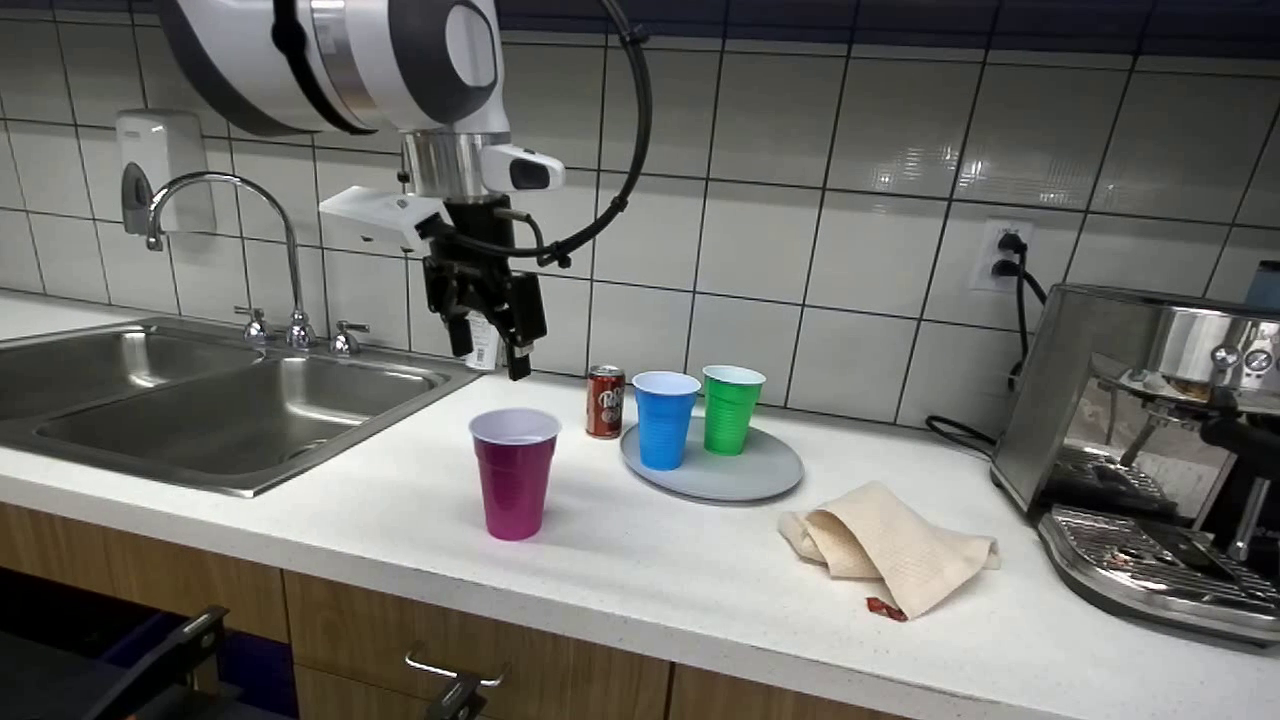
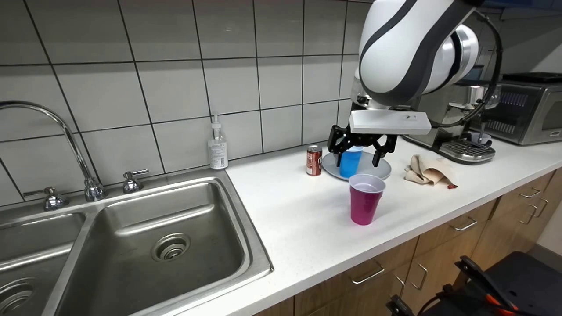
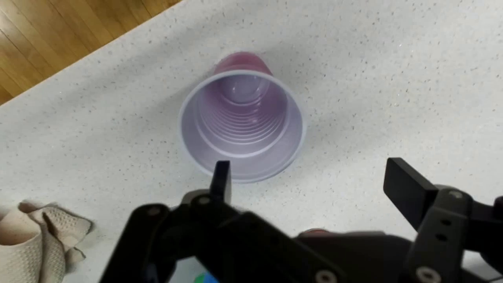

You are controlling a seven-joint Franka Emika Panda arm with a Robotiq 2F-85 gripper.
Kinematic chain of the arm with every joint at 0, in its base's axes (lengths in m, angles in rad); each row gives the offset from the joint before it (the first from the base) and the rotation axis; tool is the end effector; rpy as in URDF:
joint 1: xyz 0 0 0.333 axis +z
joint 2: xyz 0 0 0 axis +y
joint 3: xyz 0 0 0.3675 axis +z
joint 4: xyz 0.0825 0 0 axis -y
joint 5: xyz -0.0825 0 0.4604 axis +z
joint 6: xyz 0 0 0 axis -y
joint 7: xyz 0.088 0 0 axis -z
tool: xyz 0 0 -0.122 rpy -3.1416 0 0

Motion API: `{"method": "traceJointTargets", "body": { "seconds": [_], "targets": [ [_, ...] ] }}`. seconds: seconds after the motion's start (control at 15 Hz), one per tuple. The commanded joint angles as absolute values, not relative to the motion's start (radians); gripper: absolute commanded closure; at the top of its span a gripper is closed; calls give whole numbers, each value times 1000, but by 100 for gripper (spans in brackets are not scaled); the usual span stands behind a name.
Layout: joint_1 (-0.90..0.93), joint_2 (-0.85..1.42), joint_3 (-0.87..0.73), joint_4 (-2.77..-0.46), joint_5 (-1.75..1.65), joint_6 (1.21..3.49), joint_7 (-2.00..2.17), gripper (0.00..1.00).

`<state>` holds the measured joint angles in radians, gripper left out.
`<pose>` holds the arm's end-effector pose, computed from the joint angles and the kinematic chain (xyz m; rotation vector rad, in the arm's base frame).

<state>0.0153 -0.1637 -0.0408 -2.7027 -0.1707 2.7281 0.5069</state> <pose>0.4594 -0.0057 0.2729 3.0401 -0.5888 0.3132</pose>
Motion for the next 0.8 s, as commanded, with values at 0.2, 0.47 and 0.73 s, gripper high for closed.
{"method": "traceJointTargets", "body": {
  "seconds": [0.2, 0.47, 0.73],
  "targets": [
    [-15, -162, 42, -2695, -157, 2655, 541, 0],
    [-13, -153, 39, -2703, -151, 2687, 515, 0],
    [-12, -151, 39, -2703, -146, 2687, 516, 0]
  ]
}}
